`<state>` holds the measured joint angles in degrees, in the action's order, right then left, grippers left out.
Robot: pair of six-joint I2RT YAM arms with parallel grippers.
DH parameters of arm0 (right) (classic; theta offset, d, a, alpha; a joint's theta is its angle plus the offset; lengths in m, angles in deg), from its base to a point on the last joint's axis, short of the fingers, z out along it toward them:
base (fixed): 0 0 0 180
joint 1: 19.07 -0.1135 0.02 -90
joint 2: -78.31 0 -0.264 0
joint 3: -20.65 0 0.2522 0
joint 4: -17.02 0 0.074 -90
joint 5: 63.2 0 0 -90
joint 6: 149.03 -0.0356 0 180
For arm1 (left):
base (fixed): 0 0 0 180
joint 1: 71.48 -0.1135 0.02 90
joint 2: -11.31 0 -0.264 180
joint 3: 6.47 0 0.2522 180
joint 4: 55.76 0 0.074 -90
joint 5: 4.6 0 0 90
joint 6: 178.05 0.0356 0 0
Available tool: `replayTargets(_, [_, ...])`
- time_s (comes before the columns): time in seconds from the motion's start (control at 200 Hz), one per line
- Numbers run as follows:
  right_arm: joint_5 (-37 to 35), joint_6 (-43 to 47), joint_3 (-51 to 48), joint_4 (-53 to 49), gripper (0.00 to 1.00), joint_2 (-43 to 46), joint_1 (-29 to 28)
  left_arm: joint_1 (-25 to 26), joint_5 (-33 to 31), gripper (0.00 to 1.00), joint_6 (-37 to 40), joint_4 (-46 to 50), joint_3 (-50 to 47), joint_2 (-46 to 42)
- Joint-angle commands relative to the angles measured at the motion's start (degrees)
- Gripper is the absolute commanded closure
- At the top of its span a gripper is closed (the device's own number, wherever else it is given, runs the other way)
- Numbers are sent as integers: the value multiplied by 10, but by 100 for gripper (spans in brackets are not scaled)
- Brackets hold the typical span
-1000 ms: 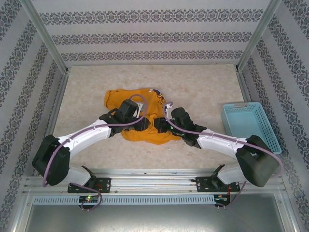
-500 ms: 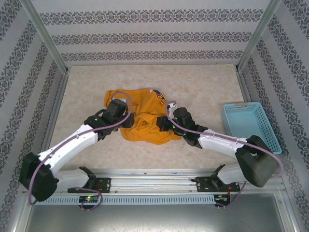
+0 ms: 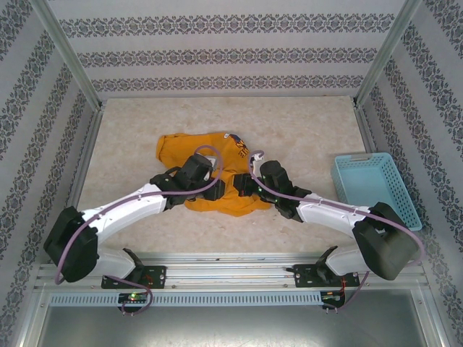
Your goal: Fold the inside-out t-shirt
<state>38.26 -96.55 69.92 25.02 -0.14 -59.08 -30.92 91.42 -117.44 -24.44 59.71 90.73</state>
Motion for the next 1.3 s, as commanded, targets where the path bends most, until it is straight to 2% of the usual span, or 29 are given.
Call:
replayTargets(0.0, [7, 3, 4, 21, 100, 15, -8, 8, 7, 57, 20, -46, 16, 26])
replayTargets(0.21, [8, 3, 4, 23, 100, 14, -9, 9, 0, 57, 26, -59, 29, 64])
replayTargets(0.36, [10, 2, 3, 29, 100, 10, -10, 9, -15, 66, 22, -66, 37, 84])
replayTargets(0.58, [8, 3, 0, 30, 100, 11, -11, 9, -21, 66, 23, -77, 45, 106])
replayTargets(0.769, [-6, 5, -1, 21, 100, 13, -11, 9, -39, 83, 27, -72, 40, 89])
replayTargets(0.994, [-63, 4, 18, -49, 100, 9, -2, 10, -52, 100, 20, -33, 20, 22])
replayTargets(1.294, [-44, 21, 85, -85, 100, -25, -4, 18, -88, 100, -22, -42, -105, -196])
